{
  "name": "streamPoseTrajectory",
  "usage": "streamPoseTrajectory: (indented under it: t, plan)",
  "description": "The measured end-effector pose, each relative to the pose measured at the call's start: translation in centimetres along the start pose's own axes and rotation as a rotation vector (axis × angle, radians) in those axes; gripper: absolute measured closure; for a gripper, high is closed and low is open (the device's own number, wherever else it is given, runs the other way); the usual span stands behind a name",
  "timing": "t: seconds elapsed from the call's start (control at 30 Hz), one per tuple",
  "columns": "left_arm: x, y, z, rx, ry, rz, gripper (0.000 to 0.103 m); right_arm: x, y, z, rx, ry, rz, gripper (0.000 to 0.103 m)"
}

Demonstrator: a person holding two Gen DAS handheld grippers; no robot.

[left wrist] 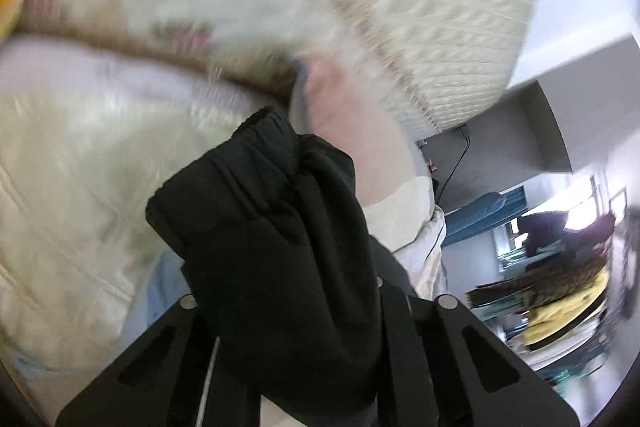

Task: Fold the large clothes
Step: 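Lift the gripped sleeve up off the bed with the left tool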

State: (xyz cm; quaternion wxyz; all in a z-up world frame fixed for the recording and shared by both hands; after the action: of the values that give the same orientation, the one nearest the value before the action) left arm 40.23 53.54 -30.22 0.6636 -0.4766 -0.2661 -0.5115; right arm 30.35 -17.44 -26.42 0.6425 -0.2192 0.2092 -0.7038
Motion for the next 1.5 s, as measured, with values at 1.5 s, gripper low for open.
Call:
streamPoseTrajectory:
  t: [1.5]
  plan:
    - [46.5, -5.8, -30.7, -0.093, 1.208, -0.159, 0.094, 6.4, -5.3, 3.8, 0.205, 0.065, 0.19, 0.0]
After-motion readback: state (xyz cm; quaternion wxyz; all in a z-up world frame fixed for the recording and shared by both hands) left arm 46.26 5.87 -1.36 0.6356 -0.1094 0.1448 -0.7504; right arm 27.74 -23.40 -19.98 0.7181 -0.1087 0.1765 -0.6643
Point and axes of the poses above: each gripper's, at about its wrist camera, not at the fingertips, and y roughly the way its jaws point, x to its right, z to its top, the point moved 9 cm from there along y, roughly the way its jaws point, and after that the axes turned 9 degrees about -z, right-handed, at the moved point
